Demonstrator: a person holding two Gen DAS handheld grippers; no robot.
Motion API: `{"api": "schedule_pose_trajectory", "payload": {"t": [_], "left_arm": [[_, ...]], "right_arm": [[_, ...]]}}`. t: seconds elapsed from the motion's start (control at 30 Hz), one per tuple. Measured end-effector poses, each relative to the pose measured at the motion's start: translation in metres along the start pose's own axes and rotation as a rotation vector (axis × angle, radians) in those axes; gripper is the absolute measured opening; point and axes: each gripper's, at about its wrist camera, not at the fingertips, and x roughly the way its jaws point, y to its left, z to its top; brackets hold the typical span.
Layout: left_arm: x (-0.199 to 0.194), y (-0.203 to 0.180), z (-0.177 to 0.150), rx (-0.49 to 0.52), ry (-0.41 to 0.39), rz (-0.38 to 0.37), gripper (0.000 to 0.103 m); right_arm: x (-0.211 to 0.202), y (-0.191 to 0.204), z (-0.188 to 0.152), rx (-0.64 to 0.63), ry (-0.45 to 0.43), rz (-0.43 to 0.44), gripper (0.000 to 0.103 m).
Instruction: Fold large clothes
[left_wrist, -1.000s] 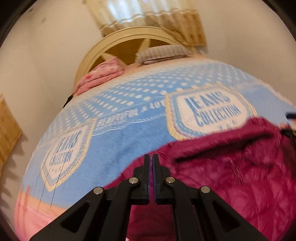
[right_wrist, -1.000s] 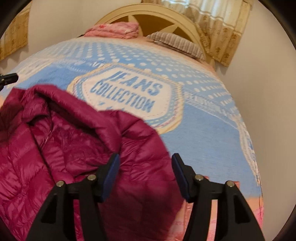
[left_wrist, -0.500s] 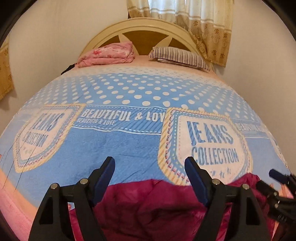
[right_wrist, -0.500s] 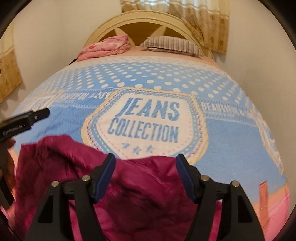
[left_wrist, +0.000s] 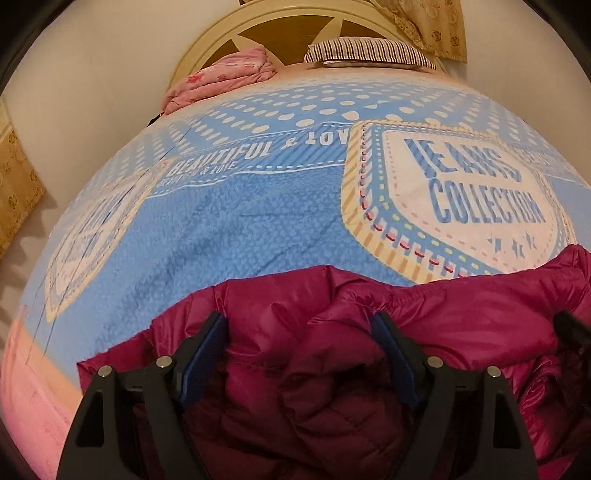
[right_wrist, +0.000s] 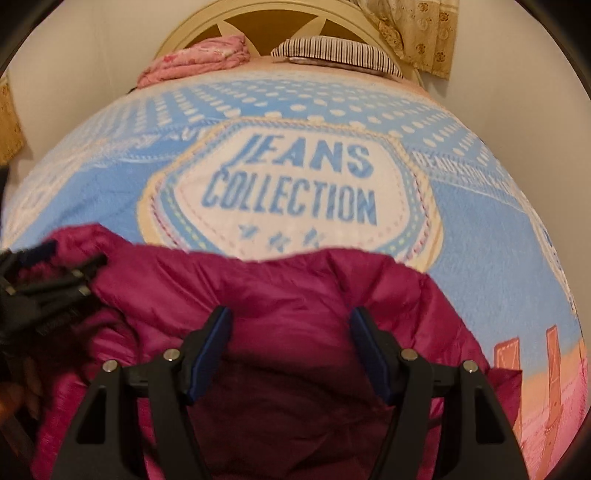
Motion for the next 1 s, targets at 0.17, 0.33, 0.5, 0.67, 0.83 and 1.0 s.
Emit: {"api": "schedule_pose_trajectory", "payload": {"t": [0.17,0.33,0.5,0.67,0.83,1.0], "left_arm": [[0.008,0.000,-0.006,-0.008,-0.026,0.008,0.089],[0.010,0.006,-0.010,-0.051,-0.032,-0.035,0.091],[0.010,0.003,-0.011,-0.044,-0.036,-0.025,0.092],[0.010,0.003,-0.011,-0.044,-0.035,-0.027,0.092],[0.010,0.001,-0.011,-0.042,-0.035,-0.024,0.093],[0.011,0.002,-0.012,-0.041,-0.035,-0.024,0.093]], "right_arm": [[0.011,-0.009,-0.009,0.026,0.006,0.021,0.070],[0.015,-0.008,-0.013,0.021,-0.007,0.020,0.070],[0.017,-0.004,-0.014,0.010,-0.028,0.002,0.071],[0.018,-0.003,-0.014,0.006,-0.032,-0.004,0.072],[0.019,-0.002,-0.014,0.004,-0.033,-0.008,0.072],[0.020,-0.002,-0.014,0.002,-0.033,-0.010,0.072]]}}
